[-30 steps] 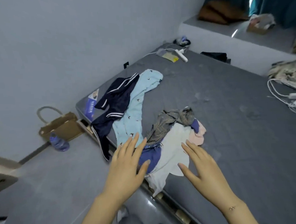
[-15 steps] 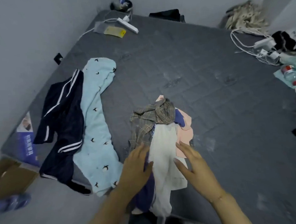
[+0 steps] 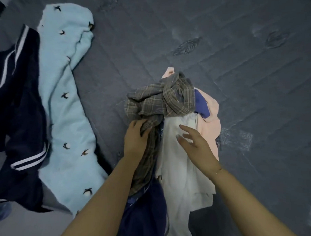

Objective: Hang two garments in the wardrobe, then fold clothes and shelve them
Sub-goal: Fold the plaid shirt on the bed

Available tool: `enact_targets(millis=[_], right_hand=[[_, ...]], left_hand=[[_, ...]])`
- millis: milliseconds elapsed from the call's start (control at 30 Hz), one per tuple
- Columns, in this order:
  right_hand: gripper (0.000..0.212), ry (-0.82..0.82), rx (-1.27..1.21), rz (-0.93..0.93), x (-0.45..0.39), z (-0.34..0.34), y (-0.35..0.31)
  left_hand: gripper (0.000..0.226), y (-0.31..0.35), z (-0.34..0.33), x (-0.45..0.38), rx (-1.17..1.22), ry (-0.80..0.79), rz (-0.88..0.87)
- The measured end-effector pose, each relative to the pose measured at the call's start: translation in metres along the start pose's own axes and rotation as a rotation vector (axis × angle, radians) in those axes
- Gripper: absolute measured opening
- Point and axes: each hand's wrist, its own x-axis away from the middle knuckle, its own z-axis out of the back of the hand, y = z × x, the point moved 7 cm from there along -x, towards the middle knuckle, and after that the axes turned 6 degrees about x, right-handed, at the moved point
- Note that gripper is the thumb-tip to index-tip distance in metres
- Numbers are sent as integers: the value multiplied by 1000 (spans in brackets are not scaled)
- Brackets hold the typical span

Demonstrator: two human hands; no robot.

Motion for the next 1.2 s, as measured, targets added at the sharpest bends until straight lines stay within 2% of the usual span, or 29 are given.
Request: enact_targets(millis=[67, 133, 167, 233, 333, 400, 467, 567, 633, 733, 833, 933, 1067, 1200], right_hand=[[33, -3, -144, -94, -20, -11, 0], [17, -14, -348, -183, -37, -23, -10], [17, -17, -466, -220, -45, -27, -18], [33, 8, -738, -329, -61, -33, -33], [45, 139, -1010, -450, -77, -30, -55], [48, 199, -1058, -492, -78, -24, -62], [43, 189, -1105, -504, -71, -17, -66], [15, 218, -1109, -434, -55, 9, -67], [9, 235, -1086, -360, -44, 29, -71], [9, 152, -1125, -318, -29, 51, -79], [27, 66, -1349, -333, -9, 83, -84], [46, 45, -1474, -293, 14, 133, -74], [43, 74, -1457, -233, 61, 203, -17], [36, 216, -1358, -380, 113, 248, 98]], left_hand=[[23, -1, 6, 5, 145, 43, -28], [22, 4, 15, 15, 265, 47, -70], [22, 8, 19, 21, 296, 36, -83], [24, 16, 24, 36, 343, 1, -84], [23, 32, 27, 55, 411, -27, -77], [21, 44, 30, 63, 450, -7, -82], [20, 52, 41, 69, 477, 56, -86], [22, 62, 72, 70, 466, 221, -65], [22, 79, 92, 65, 491, 294, -72], [21, 127, 106, 57, 493, 302, -134], [19, 189, 95, 63, 432, 203, -213], [16, 248, 58, 92, 385, 17, -320], [16, 291, -36, 155, 339, -214, -363], [21, 268, -162, 209, 215, -529, -194]])
